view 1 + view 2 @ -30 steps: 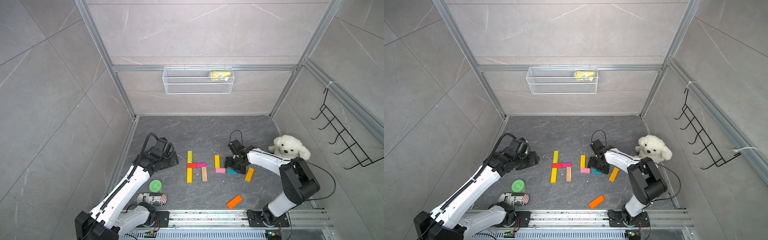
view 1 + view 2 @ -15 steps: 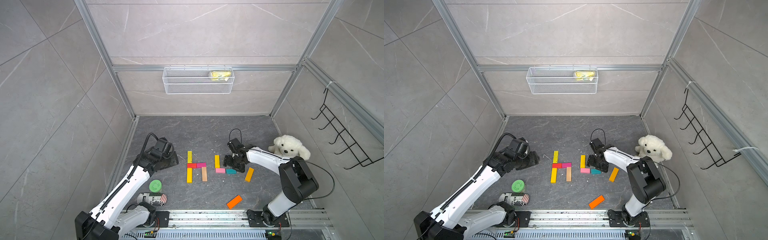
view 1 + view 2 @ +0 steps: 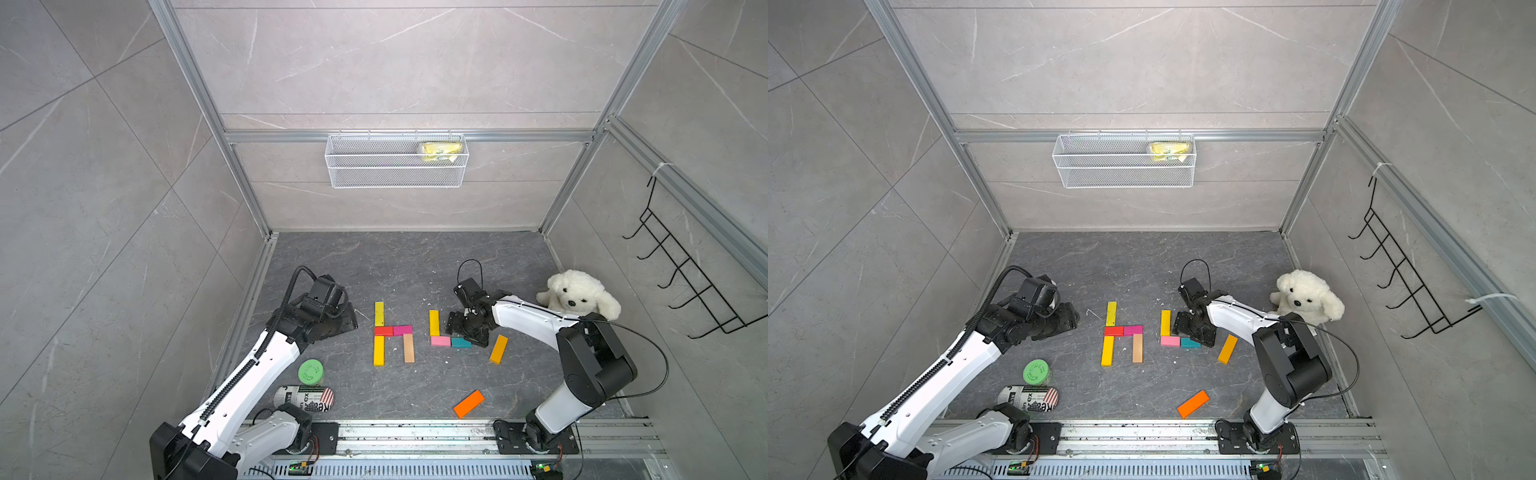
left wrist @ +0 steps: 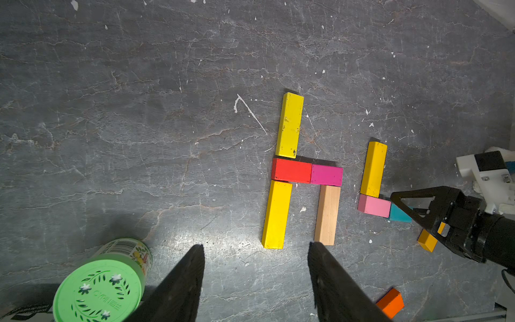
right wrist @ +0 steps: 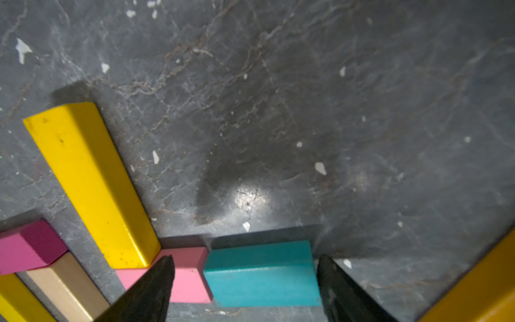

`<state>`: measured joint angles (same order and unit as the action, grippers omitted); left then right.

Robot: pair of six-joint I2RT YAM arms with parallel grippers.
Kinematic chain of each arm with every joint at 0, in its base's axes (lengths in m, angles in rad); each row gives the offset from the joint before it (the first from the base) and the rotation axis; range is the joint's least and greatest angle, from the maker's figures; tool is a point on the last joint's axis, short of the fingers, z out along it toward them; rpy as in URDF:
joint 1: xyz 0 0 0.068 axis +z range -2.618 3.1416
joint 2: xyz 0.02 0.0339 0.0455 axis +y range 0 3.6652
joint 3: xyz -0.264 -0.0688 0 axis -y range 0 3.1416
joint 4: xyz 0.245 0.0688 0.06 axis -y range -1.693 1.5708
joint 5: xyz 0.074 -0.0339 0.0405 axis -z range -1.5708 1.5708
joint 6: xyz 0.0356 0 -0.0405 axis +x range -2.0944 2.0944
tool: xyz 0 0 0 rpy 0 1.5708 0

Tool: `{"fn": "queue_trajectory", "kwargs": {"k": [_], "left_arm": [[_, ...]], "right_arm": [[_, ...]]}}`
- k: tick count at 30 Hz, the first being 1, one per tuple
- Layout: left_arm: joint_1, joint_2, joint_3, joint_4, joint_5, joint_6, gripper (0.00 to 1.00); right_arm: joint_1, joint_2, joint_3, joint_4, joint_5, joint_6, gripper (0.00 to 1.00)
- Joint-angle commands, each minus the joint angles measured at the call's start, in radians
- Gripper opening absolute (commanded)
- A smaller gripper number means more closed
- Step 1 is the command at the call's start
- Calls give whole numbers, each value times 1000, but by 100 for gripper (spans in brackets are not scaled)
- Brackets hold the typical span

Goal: Assemble the letter h with building blocks
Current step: Assemble the building block at the center of the board.

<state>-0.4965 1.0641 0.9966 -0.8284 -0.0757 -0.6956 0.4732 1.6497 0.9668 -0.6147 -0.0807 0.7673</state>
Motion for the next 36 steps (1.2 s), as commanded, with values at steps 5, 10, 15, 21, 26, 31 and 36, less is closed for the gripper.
{"fn": "queue_trajectory", "kwargs": {"k": [5, 10, 15, 21, 26, 31, 36], "left_arm": [[7, -1, 12, 15, 9, 22, 64], [7, 2, 17, 16, 9, 23, 64], [7, 2, 19, 15, 10, 22, 64], [7, 2, 16, 14, 11, 22, 64], [7, -1, 13, 14, 9, 22, 64], [6, -1, 10, 14, 9, 21, 64], [7, -4, 13, 9, 10, 23, 64]], "right_arm": [[12, -13, 9, -4, -11, 12, 83], [16, -15, 9, -4, -10, 16, 83], [18, -11, 16, -6, -10, 15, 83], [19, -4, 21, -5, -11, 13, 83], [22, -2, 19, 6, -18, 11, 83], [22, 8, 33, -9, -5, 7, 83], [22, -35, 36, -57, 72, 12, 84]]}}
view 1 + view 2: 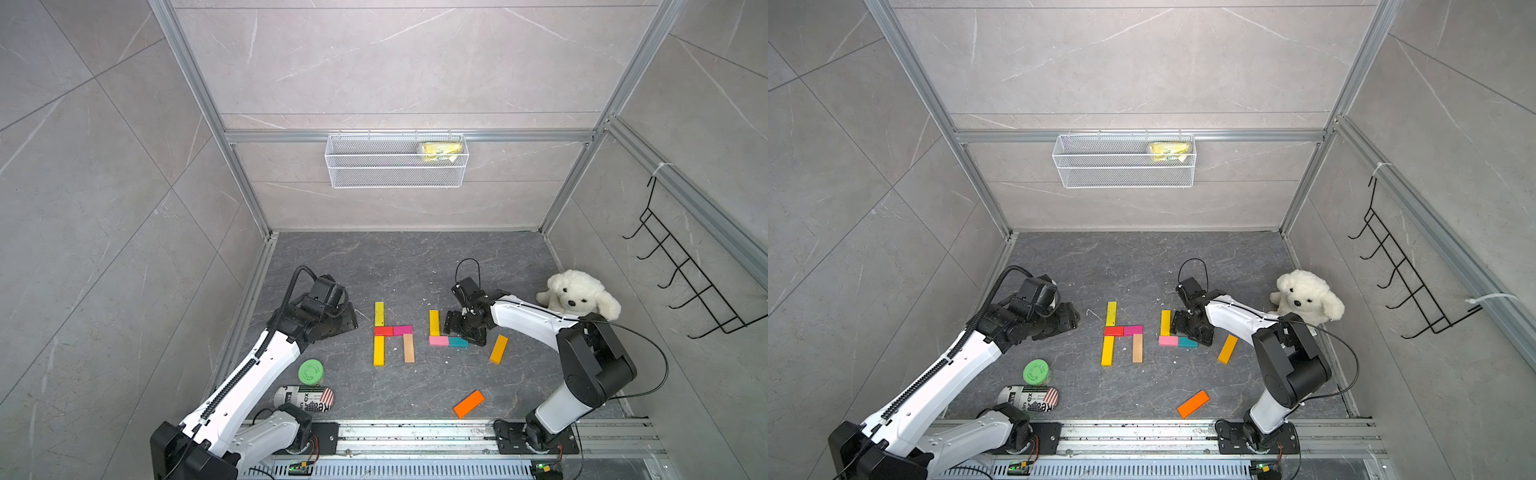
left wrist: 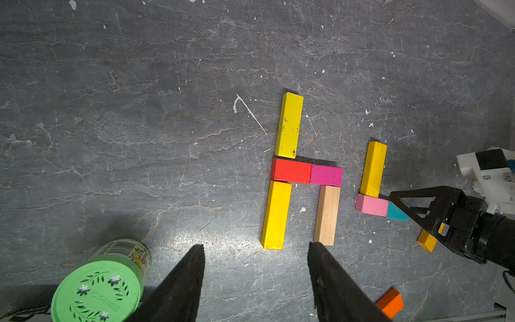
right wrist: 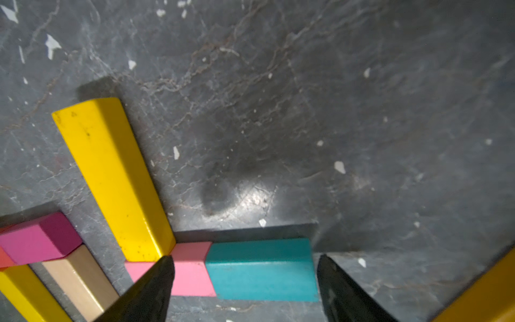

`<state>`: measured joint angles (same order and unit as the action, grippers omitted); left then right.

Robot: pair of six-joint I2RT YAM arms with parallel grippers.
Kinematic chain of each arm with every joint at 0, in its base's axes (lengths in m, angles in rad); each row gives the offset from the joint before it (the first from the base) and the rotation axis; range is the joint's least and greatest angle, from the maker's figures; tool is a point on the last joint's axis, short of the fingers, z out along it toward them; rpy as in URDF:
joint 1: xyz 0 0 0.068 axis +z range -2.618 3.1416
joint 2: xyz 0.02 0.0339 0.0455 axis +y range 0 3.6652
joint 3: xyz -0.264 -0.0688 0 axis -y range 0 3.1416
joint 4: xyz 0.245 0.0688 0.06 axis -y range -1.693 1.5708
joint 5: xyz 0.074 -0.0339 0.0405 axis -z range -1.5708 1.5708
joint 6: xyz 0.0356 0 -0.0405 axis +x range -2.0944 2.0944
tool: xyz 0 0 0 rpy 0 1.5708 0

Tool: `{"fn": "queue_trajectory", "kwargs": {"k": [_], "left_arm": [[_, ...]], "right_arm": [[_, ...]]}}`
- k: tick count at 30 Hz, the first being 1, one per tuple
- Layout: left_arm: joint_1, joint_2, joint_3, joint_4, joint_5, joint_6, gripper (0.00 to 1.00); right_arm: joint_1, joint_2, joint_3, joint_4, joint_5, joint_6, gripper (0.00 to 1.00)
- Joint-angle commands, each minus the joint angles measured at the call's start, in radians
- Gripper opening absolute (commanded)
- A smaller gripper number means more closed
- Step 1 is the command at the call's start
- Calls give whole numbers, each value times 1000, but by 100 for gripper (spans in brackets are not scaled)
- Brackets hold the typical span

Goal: Assemble the letter h with building blocks
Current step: Assemble the building block at the center of the board.

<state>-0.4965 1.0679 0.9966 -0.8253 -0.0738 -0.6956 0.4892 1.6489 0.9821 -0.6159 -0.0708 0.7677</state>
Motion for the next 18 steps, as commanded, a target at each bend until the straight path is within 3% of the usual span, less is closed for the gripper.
{"fn": "queue_trajectory", "kwargs": {"k": [1, 9, 13, 18], "left_arm": [[7, -10, 14, 5, 8, 24, 64], [7, -27, 26, -3, 9, 24, 64], [7, -29, 16, -4, 8, 24, 64], [6, -36, 7, -4, 6, 23, 64]], "right_arm": [[6, -51, 23, -67, 77, 13, 84], [-66, -144, 39, -310, 373, 15, 87], [-136, -134, -19, -287, 352, -13, 87], [-206, -97, -107, -176, 220, -49, 81]]}}
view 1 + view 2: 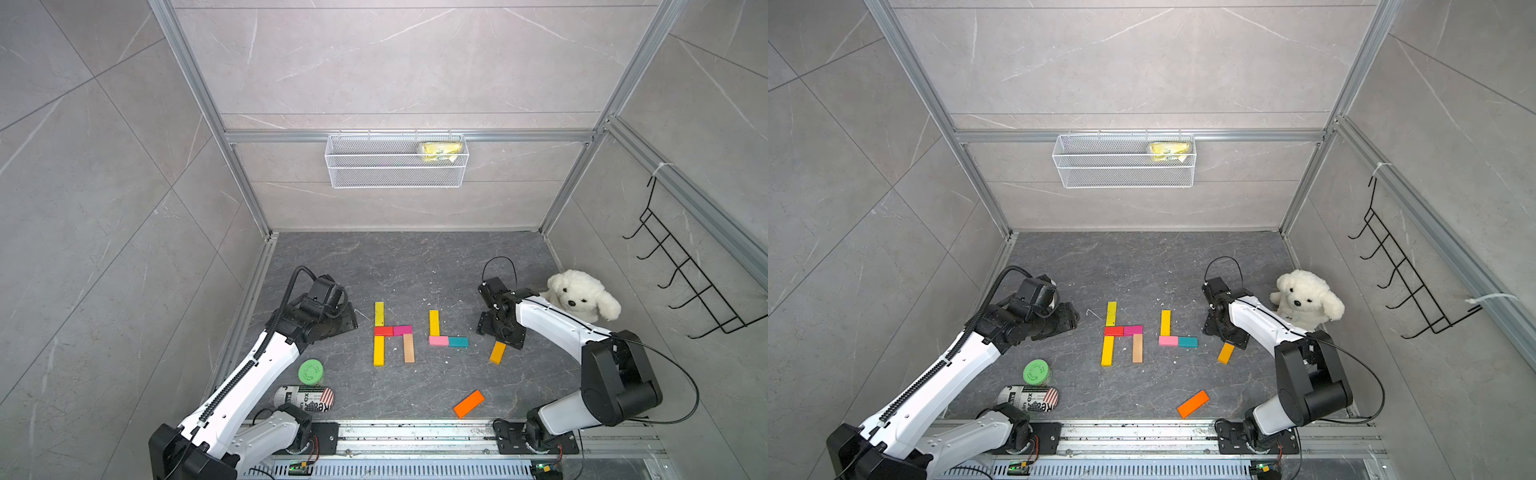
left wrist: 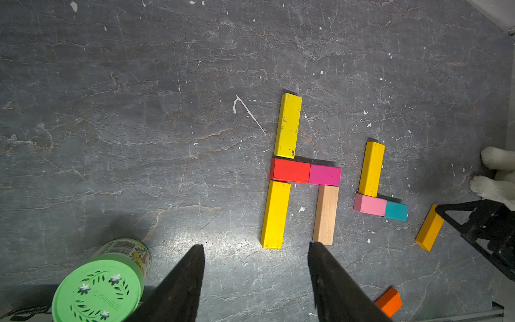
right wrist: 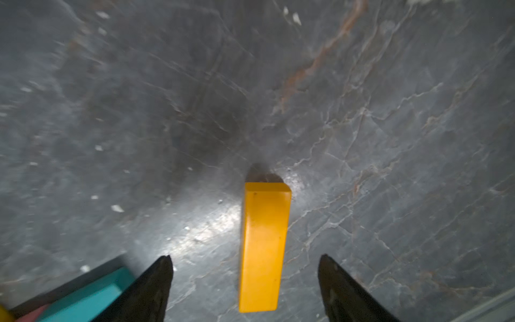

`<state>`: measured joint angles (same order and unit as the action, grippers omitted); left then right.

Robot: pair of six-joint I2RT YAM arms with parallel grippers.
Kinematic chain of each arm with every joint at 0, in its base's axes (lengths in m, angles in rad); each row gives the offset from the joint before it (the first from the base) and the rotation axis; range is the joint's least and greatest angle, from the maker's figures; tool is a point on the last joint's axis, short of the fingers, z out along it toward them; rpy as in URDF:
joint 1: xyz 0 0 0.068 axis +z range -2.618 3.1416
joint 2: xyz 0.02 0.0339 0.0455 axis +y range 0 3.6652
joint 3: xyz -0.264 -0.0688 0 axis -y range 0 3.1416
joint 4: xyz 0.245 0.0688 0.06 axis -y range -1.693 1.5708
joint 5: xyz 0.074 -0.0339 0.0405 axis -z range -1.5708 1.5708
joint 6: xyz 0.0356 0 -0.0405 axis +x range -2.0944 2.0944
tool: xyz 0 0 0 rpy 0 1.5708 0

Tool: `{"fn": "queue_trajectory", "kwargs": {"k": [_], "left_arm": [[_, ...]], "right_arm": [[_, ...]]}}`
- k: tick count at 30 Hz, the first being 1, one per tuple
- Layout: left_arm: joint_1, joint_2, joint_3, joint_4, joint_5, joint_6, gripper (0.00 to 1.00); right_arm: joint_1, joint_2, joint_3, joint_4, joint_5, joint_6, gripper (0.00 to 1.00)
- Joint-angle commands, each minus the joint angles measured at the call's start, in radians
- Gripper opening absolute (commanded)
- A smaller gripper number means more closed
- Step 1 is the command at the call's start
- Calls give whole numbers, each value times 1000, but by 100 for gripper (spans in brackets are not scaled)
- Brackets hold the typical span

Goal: Assemble the letter h with building blocks
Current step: Assemble the building block at the center of the board, then pick up the building block from the center of the board, then place the building block at the center of the board.

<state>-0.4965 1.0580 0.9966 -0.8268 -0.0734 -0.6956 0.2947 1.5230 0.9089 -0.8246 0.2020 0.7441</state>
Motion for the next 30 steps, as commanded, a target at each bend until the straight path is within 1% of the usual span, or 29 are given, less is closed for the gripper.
{"fn": "queue_trajectory", "kwargs": {"k": [1, 3, 6, 7, 10, 12, 16, 19, 21, 22, 24, 26, 27, 30], "left_arm": [[7, -28, 7, -4, 4, 24, 64], [7, -29, 6, -8, 0, 24, 64], [7, -28, 4, -5, 0, 23, 64], [7, -26, 3, -3, 0, 22, 64], [7, -22, 4, 3, 2, 21, 64], [6, -20, 4, 4, 3, 20, 64], [7, -18, 4, 8, 3, 19, 64], [7, -19, 2, 11, -2, 15, 64], [7, -20, 1, 11, -12, 6, 64], [6, -22, 0, 12, -16, 3, 64], [7, -23, 0, 11, -27, -9, 64], [7, -25, 4, 4, -34, -14, 64], [7, -26, 5, 1, -37, -13, 64], [7, -27, 5, -10, -40, -13, 64]], "right_arm": [[-11, 35, -41, 42, -57, -26, 80], [-12, 34, -65, 57, -62, -22, 73], [-12, 17, -94, 69, -68, -22, 55], [-12, 8, -103, 73, -69, -24, 47], [-11, -24, -116, 58, -50, -29, 30], [-12, -53, -110, 19, -36, -38, 25], [14, -149, -81, -78, -2, -55, 22], [128, -223, -35, -161, 31, -18, 22], [273, -230, 6, -208, 57, 51, 22], [329, -223, 19, -218, 64, 92, 22], [492, -179, 58, -222, 63, 170, 22], [614, -119, 99, -227, 71, 240, 22], [665, -91, 115, -215, 64, 267, 22], [747, -19, 124, -120, -2, 319, 24]]}}
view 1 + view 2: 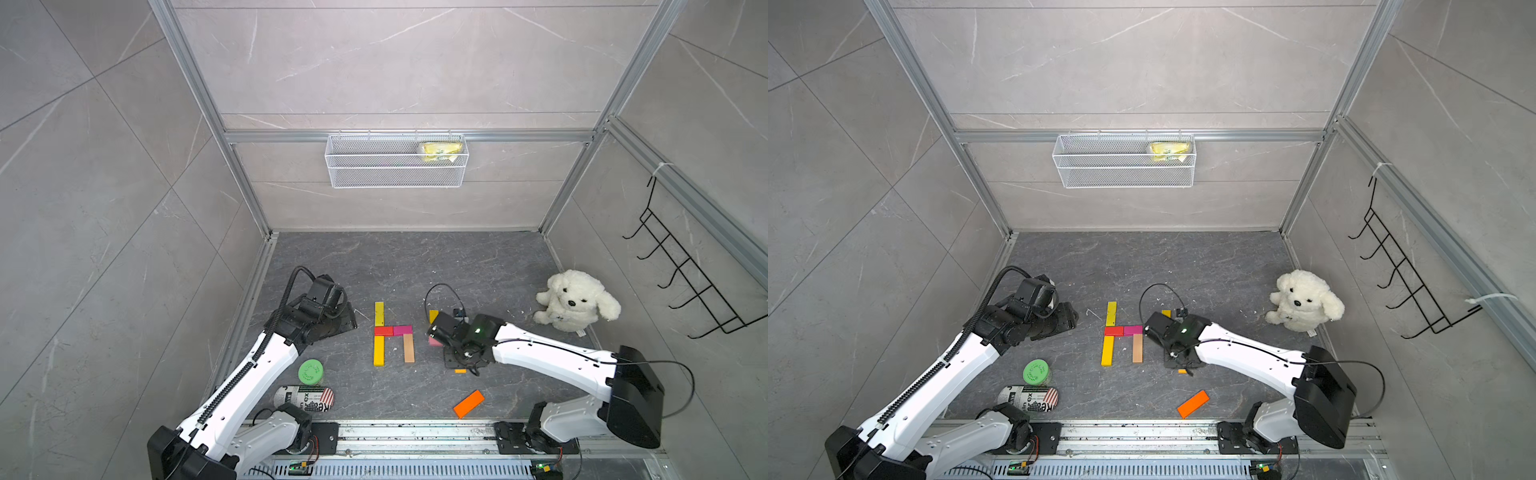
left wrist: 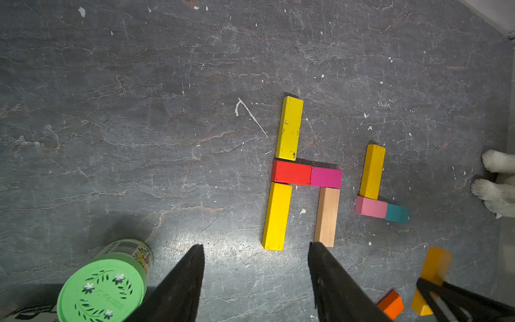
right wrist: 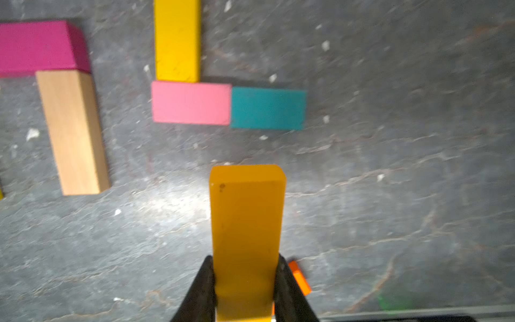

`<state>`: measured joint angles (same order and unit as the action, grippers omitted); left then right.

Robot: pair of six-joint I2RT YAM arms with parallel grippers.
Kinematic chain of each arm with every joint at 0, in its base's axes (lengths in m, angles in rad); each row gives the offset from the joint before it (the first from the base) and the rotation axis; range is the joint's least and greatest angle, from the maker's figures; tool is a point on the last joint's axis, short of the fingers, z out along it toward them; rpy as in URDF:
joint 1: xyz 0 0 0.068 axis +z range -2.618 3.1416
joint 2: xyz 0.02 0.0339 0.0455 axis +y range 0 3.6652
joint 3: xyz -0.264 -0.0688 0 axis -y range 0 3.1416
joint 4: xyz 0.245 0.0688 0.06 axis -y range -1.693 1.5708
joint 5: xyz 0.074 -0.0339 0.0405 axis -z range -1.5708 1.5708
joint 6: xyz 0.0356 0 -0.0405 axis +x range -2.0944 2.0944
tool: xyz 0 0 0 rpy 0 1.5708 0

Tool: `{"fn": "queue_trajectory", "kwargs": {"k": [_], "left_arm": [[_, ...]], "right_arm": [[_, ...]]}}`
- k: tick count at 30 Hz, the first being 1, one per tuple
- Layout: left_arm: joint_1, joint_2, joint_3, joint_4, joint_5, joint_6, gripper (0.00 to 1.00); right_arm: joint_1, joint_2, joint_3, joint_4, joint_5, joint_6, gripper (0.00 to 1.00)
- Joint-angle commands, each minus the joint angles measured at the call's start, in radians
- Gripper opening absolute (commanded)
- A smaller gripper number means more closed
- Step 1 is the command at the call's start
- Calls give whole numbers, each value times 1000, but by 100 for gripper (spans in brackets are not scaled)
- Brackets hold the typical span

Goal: Assemble the letter h with building blocks
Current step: Place the building block at the center of the board, then assemble the building block at the center of the board.

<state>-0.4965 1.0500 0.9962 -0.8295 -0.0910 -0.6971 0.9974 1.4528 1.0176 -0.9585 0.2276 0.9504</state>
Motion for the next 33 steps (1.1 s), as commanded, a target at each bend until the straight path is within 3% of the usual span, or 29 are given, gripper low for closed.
{"fn": "queue_trajectory", "kwargs": {"k": [1, 6, 14, 16, 20, 22, 28, 33], "left_arm": [[8, -18, 5, -8, -22, -14, 64], [7, -10, 5, -8, -15, -19, 64], [10, -10, 8, -9, -19, -10, 65], [11, -8, 5, -8, -18, -10, 65], [11, -5, 3, -6, -11, -7, 65], [13, -8, -1, -7, -10, -6, 65], [13, -10, -11, 6, -3, -8, 64], [12, -21, -19, 4, -4, -8, 64]], "right_arm": [[55, 78, 15, 45, -47, 121, 24], [84, 235, 33, 131, -99, 142, 25], [42, 333, 61, 159, -118, 90, 34], [28, 333, 60, 167, -121, 75, 40], [19, 325, 100, 111, -127, 39, 62], [18, 306, 94, 97, -128, 42, 67], [18, 295, 66, 115, -167, 41, 58], [18, 311, 62, 123, -151, 38, 33]]}}
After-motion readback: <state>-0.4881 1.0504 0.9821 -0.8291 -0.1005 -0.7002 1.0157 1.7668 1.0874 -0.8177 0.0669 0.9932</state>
